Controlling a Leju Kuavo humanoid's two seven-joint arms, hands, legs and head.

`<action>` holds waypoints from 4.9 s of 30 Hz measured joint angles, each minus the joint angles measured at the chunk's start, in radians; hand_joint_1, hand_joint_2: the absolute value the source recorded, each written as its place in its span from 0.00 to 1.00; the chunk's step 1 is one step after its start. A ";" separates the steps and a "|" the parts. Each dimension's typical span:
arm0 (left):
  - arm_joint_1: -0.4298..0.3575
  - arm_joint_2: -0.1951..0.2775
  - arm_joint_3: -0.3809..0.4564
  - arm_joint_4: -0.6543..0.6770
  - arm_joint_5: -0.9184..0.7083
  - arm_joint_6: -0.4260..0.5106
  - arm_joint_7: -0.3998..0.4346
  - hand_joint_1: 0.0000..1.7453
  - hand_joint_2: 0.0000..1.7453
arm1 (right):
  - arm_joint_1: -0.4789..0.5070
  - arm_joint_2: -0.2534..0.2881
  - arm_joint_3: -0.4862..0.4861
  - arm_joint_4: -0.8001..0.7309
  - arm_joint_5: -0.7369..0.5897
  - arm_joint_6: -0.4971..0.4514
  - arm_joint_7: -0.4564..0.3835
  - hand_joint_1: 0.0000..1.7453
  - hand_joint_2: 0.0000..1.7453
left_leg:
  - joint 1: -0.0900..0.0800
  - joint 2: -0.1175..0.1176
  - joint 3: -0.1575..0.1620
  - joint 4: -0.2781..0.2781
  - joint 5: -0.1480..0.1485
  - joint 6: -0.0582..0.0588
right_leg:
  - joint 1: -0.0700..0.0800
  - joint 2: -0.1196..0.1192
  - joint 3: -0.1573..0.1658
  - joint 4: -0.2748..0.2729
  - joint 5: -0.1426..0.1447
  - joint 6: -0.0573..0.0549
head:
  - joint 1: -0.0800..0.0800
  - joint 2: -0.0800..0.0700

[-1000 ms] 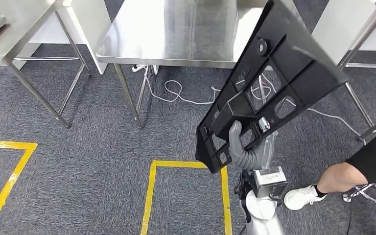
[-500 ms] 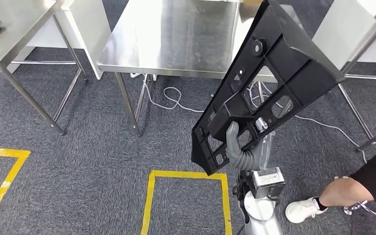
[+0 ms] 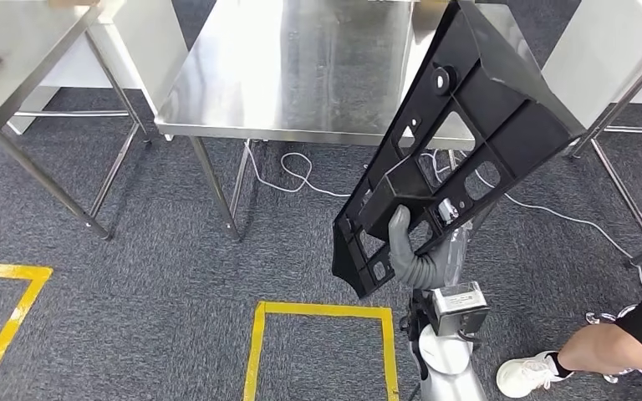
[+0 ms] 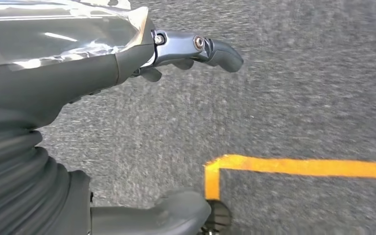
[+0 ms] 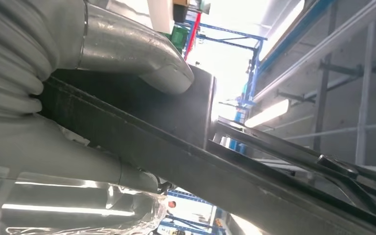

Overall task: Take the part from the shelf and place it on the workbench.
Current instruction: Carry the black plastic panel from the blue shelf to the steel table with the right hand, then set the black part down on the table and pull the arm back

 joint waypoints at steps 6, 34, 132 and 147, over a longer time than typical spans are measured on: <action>0.006 0.000 0.001 0.000 0.001 0.007 0.007 0.00 1.00 | 0.016 0.003 0.000 0.000 0.002 -0.008 -0.007 1.00 1.00 | 0.007 0.004 -0.137 0.061 0.027 -0.011 | 0.001 0.006 0.060 -0.001 -0.052 -0.002 | -0.001 0.000; -0.001 0.006 0.016 -0.001 -0.046 -0.034 0.010 0.00 1.00 | 0.100 0.034 -0.053 -0.136 0.091 0.010 0.026 1.00 1.00 | 0.012 0.001 -0.156 0.163 -0.032 -0.007 | -0.015 0.003 0.018 -0.022 0.005 0.010 | -0.006 0.000; -0.022 -0.021 0.075 0.003 -0.064 0.005 0.072 0.00 1.00 | -0.709 -0.037 0.191 1.047 1.280 -0.290 0.532 1.00 1.00 | 0.011 0.007 -0.007 -0.145 0.090 0.016 | 0.008 0.011 -0.044 -0.010 0.043 0.035 | 0.004 0.000; -0.019 -0.020 0.100 0.003 -0.060 -0.001 0.069 0.00 1.00 | -0.758 0.003 0.291 1.184 1.275 -0.238 0.615 1.00 1.00 | 0.008 0.005 -0.008 -0.144 0.090 0.015 | 0.006 0.010 -0.044 -0.011 0.043 0.035 | 0.005 0.000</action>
